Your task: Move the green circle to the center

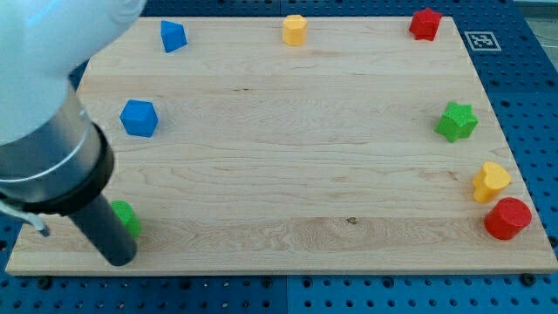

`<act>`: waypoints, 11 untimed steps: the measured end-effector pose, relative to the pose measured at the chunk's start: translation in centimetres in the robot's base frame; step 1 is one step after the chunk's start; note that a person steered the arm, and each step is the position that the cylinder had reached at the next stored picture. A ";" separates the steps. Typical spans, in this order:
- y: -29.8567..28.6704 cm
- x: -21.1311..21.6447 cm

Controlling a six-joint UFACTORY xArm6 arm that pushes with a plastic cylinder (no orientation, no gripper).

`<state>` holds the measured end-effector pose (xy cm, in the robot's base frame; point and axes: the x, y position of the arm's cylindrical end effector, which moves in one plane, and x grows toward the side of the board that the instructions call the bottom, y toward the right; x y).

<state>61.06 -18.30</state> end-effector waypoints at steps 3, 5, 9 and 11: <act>0.3 -5.5; -4.2 -7.5; 1.5 -8.6; 6.9 -8.6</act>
<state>52.49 -11.40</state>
